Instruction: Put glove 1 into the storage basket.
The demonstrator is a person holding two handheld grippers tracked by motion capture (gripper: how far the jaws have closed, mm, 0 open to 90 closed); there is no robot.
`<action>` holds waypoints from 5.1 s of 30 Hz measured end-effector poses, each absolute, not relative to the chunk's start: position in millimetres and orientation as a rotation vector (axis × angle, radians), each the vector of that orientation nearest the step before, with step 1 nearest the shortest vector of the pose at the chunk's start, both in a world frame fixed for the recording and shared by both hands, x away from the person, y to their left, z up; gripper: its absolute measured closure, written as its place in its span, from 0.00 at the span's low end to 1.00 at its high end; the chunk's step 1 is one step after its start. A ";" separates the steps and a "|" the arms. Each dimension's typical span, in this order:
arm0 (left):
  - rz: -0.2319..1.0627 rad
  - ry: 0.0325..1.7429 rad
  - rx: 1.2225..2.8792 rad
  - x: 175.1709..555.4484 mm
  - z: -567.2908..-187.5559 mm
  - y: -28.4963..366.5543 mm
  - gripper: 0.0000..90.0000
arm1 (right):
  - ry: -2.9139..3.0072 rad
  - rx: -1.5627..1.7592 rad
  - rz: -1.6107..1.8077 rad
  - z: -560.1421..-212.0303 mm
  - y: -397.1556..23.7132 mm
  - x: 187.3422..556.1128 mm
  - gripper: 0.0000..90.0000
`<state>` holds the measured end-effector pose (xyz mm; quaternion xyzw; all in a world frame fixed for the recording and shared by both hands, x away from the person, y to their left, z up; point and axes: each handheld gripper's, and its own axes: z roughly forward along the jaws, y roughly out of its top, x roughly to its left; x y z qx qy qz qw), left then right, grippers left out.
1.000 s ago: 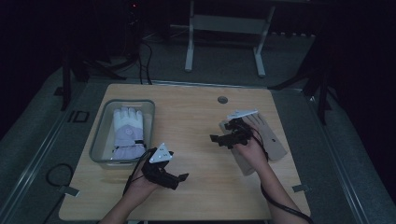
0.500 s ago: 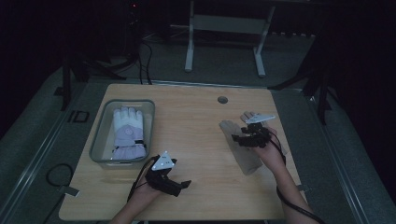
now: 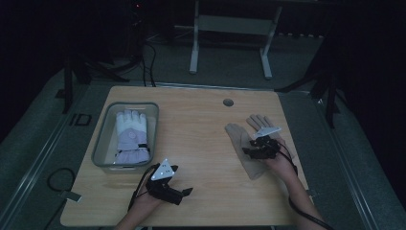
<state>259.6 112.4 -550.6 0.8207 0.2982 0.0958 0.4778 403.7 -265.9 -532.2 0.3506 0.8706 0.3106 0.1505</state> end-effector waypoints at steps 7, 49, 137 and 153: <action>0.238 0.728 1.998 257.7 -553.0 113.8 0.03 | 2.490 1.052 0.919 -545.7 -269.3 405.3 0.67; 0.263 0.742 1.986 259.5 -555.9 119.9 0.03 | 2.325 1.331 0.986 -549.7 -138.0 356.0 0.63; 0.250 0.740 1.963 255.6 -557.4 117.1 0.03 | 1.879 1.600 0.954 -512.9 -319.3 376.0 0.94; 0.260 0.731 1.968 255.5 -556.5 116.8 0.03 | 1.844 1.687 0.848 -536.7 -306.7 349.6 0.91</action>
